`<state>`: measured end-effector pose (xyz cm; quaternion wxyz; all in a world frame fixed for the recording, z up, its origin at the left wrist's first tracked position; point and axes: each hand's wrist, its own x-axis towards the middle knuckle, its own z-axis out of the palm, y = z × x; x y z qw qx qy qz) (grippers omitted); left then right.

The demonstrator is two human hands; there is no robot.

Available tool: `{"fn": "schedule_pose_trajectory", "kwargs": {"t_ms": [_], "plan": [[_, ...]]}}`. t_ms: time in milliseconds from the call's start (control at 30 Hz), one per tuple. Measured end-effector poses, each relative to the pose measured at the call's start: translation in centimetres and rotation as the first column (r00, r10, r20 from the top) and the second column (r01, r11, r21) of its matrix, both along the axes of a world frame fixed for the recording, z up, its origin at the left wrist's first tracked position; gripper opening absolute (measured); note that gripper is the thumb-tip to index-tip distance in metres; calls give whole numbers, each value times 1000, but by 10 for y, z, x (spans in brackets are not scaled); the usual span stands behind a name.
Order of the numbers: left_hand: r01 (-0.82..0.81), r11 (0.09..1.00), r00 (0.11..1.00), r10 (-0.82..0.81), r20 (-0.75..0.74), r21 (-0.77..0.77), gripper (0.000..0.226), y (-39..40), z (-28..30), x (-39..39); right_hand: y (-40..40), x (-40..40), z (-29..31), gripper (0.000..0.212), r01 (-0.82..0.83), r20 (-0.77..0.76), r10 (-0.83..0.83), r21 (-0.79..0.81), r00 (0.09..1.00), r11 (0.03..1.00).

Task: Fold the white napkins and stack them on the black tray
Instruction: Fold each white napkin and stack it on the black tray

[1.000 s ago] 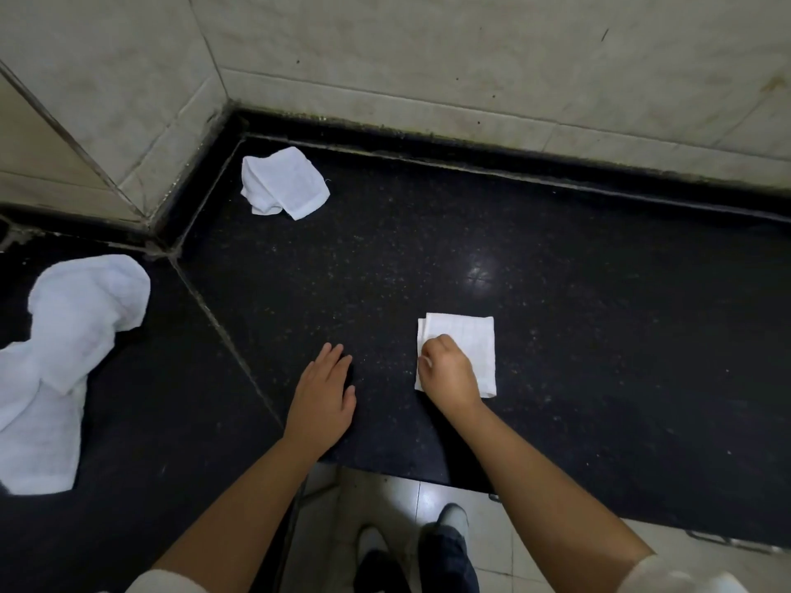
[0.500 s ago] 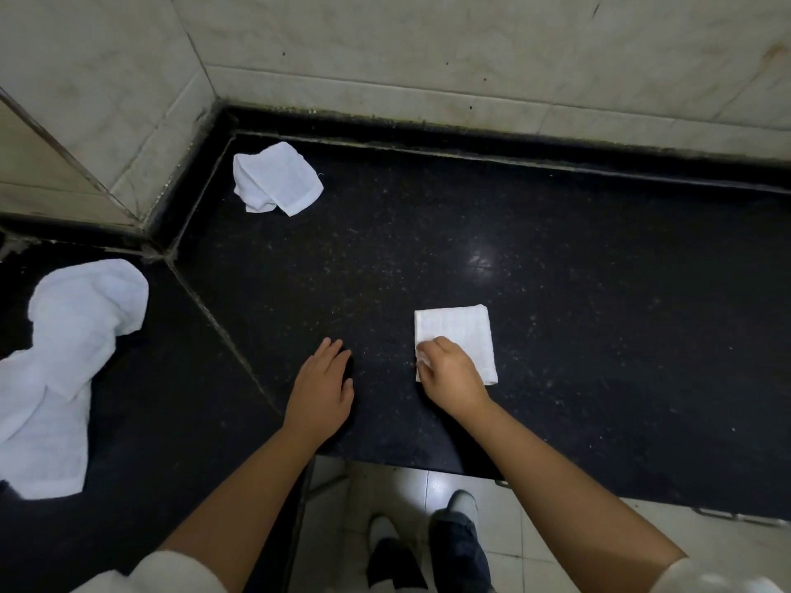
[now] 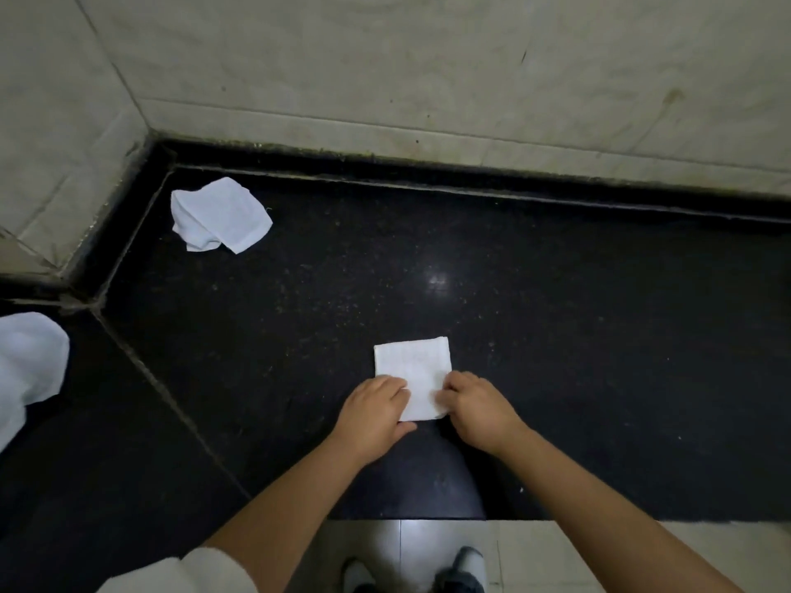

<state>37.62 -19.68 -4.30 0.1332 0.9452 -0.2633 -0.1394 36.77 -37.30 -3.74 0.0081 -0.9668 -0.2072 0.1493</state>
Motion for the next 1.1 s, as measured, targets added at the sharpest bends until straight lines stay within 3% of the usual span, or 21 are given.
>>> {"fn": "schedule_pose_trajectory", "kwargs": {"t_ms": [67, 133, 200, 267, 367, 433, 500, 567, 733, 867, 1000, 1100], "plan": [[65, 996, 998, -66, 15, 64, 45, 0, 0, 2, 5, 5, 3, 24, -19, 12, 19, -26, 1000, 999], [99, 984, 991, -111, 74, 148, 33, -4, -3, 4, 4, 10, 13, 18, 0, -6, 0, -37, 1000, 999], [68, 982, 992, -85, 91, 174, 16, -15, 8, 3, -6, 14, 29, 19, 133, -46, -130, 63, 990, 989], [69, 990, 991, -82, 107, 120, 23, -35, 24, 2, -31, 9, 48, 26, 251, -114, -234, 166, 965, 954], [61, 993, 997, -56, 52, -103, 47, -98, 60, -5, -102, -14, 87, 32, 366, -152, -335, 275, 930, 889], [153, 978, 988, -152, 18, -144, 42, -156, 87, -11, -166, -43, 113, 34, 457, -211, -406, 384, 889, 802], [218, 950, 965, -244, -92, -225, 21, -224, 113, -25, -235, -82, 136, 18, 552, -275, -482, 494, 832, 671], [306, 902, 929, -353, -112, -306, 18, -296, 134, -48, -305, -127, 155, 23, 608, -322, -532, 576, 783, 546], [561, 802, 812, -582, -56, -205, 40, -469, 166, -118, -459, -238, 184, 33, 656, -333, -663, 684, 670, 320], [687, 688, 712, -702, 24, -233, 22, -582, 178, -150, -550, -302, 193, 26, 670, -368, -742, 728, 560, 144], [798, 575, 591, -805, 47, -183, 23, -684, 184, -158, -629, -320, 192, 29, 702, -244, -869, 696, 430, 152], [845, 513, 531, -839, 120, -149, 40, -760, 197, -147, -696, -307, 203, 6, 720, -56, -919, 641, 391, 267]]}}
